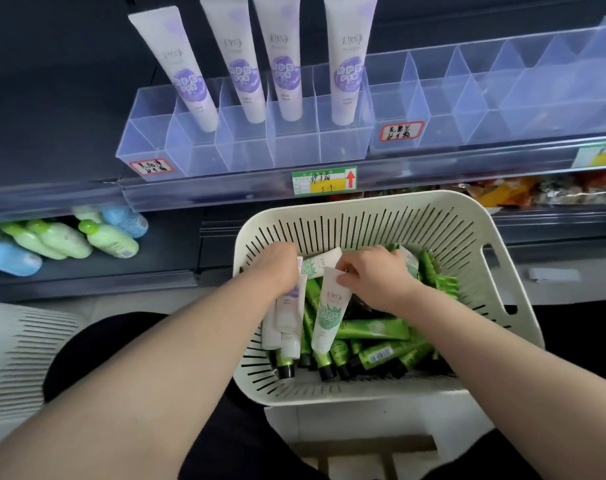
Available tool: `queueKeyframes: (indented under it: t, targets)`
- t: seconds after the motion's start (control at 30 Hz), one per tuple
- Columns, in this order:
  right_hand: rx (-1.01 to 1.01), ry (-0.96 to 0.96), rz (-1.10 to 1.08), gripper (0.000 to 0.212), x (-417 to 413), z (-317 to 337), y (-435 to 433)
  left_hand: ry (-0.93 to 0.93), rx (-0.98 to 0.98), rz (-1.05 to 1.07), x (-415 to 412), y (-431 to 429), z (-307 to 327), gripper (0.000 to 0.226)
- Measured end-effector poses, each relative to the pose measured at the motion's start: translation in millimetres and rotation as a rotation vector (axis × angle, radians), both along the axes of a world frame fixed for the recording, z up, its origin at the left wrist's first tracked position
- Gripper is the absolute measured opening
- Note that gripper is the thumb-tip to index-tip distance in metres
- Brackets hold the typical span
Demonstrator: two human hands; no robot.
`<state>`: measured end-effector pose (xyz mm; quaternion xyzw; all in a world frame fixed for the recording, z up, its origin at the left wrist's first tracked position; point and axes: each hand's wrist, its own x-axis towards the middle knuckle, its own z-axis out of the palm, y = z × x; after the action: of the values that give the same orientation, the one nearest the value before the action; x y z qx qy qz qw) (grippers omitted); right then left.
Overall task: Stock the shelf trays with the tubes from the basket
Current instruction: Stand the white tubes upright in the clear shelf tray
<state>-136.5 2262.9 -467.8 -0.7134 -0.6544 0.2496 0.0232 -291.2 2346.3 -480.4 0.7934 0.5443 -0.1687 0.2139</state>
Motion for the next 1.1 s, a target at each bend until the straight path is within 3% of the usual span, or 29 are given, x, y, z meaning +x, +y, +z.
queueKeyframes:
  t: [0.13,0.3,0.47,0.53,0.63,0.77,0.87,1.0,1.1]
  targets:
    - [-0.005,-0.037,-0.010,0.017,23.1,13.5,2.4,0.016,-0.012,0.076,7.8,-19.6,-15.6,0.017]
    - [-0.004,-0.060,-0.035,0.015,32.2,9.7,-3.1,0.006,0.043,0.117,10.6,-33.4,-27.6,0.023]
    - [0.054,0.107,-0.098,0.010,29.2,-3.0,-16.2,-0.047,-0.087,0.264,17.8,-33.4,-30.7,0.058]
    - [0.079,0.173,-0.107,0.011,27.9,-5.9,-20.7,-0.020,-0.128,0.255,21.0,-38.3,-35.2,0.062]
    - [0.111,0.183,-0.110,0.013,28.1,-7.8,-24.6,0.001,-0.127,0.235,25.6,-42.2,-38.7,0.050]
    - [0.118,0.196,-0.106,0.013,28.0,-5.4,-25.9,-0.122,-0.056,0.262,31.0,-43.6,-34.3,0.019]
    - [0.152,0.191,-0.112,0.013,25.2,1.9,-25.4,-0.265,0.009,0.279,29.8,-42.9,-23.1,0.014]
    - [0.207,0.170,-0.136,0.012,21.0,18.1,-24.7,-0.391,0.098,0.225,19.9,-41.9,-2.1,0.029]
    - [0.263,0.153,-0.149,0.016,19.1,35.1,-24.0,-0.476,0.202,0.221,11.4,-39.6,20.3,0.018]
